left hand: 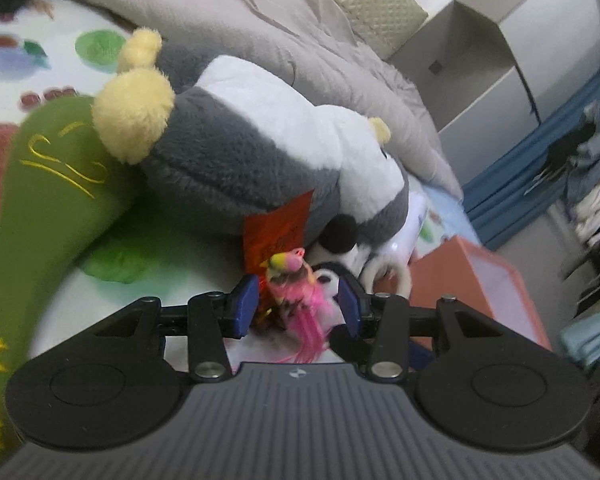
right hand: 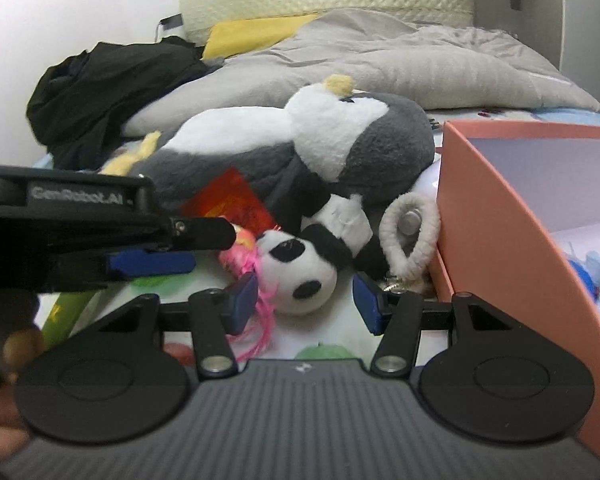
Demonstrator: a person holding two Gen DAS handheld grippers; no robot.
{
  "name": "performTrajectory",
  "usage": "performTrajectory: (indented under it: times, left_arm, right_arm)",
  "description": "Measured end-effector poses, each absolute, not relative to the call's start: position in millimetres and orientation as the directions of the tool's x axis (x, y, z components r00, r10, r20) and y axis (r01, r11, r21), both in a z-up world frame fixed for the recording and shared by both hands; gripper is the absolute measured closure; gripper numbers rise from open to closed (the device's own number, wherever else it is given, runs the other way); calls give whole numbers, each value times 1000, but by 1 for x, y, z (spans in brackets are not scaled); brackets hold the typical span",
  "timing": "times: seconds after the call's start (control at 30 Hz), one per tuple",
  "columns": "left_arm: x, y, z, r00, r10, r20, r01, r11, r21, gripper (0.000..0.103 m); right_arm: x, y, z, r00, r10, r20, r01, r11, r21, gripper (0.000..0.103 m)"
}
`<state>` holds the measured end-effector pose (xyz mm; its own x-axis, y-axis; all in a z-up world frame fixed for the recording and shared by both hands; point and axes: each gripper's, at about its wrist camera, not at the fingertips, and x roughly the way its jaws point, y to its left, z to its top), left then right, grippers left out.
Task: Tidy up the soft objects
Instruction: 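Grasp the pink tassel with the left gripper while the right grasps the small panda plush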
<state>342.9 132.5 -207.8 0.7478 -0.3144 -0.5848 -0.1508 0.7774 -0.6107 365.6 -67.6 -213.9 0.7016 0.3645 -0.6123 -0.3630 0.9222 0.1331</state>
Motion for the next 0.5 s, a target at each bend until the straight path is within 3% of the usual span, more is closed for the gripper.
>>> performTrajectory:
  times: [0.17,0.33,0.5]
  left_arm:
    - [354,135,-222,752,-341,-564,-176,720,-671,55]
    - [360,137,-229,751,-331,-572,-199,712,-674,71]
    - [359,138,-229,757,-327,-565,-193,715,-672,72]
  right_arm:
    - [382,-67,-224,688,389,-612,-344,918,197,47]
    - [394,-64,-230,649,423,-632,-347,904,248,44]
    - [397,-63,-233,627,447,-638,-356,893,276,47]
